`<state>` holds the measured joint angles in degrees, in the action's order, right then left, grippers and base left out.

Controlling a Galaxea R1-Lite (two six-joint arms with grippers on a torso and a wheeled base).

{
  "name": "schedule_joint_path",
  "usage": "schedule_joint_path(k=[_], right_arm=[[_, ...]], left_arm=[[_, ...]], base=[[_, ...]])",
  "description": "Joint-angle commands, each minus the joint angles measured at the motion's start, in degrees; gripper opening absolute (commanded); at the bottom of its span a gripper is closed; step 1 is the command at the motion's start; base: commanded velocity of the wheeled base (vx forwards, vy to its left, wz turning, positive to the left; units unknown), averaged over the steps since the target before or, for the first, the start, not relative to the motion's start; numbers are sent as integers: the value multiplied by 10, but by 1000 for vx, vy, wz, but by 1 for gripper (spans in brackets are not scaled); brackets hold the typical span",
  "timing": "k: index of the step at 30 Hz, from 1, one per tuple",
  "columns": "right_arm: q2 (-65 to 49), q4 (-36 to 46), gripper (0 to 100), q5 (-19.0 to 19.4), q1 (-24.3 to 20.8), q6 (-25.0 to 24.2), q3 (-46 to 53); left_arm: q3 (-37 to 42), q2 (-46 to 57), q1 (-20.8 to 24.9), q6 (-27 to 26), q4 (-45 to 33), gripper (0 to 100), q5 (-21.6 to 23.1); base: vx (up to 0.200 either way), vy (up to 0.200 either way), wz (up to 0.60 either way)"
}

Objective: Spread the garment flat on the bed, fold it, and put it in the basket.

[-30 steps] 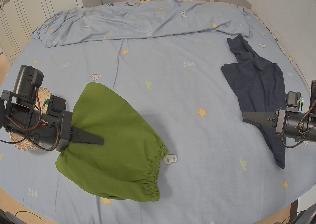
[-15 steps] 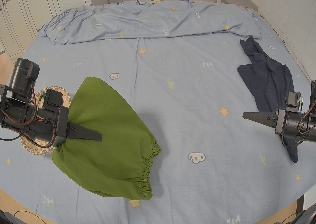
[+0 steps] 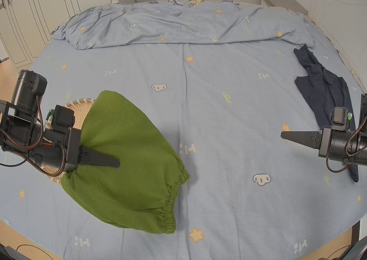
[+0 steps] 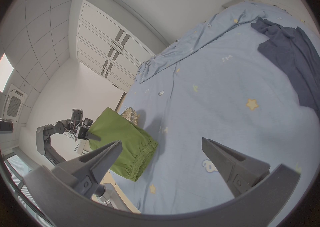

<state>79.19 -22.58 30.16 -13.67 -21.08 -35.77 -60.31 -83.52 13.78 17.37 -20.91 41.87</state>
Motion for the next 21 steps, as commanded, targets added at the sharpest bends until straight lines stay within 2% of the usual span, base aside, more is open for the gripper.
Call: schedule_joint_path(k=[1,5,10,16,21], right_arm=[[1,0,100,-4,-1,0,0],[1,0,100,-14,-3,0,-1],[1,0,100,-17,-7,2,3],[4,-1,100,-19,-8,3,3],[5,-1,100,-23,-18,3,5]], left_arm=[[8,10,6,-13,0,0,0],[-4,24,8,-35,3,0,0],[-32,24,4,-104,2,0,1],[-47,29,-13,-113,21,0,0],[-51,56,-106,-106,100,0,10]], base=[[0,0,0],[0,0,0],[0,0,0],[0,0,0],[0,0,0]])
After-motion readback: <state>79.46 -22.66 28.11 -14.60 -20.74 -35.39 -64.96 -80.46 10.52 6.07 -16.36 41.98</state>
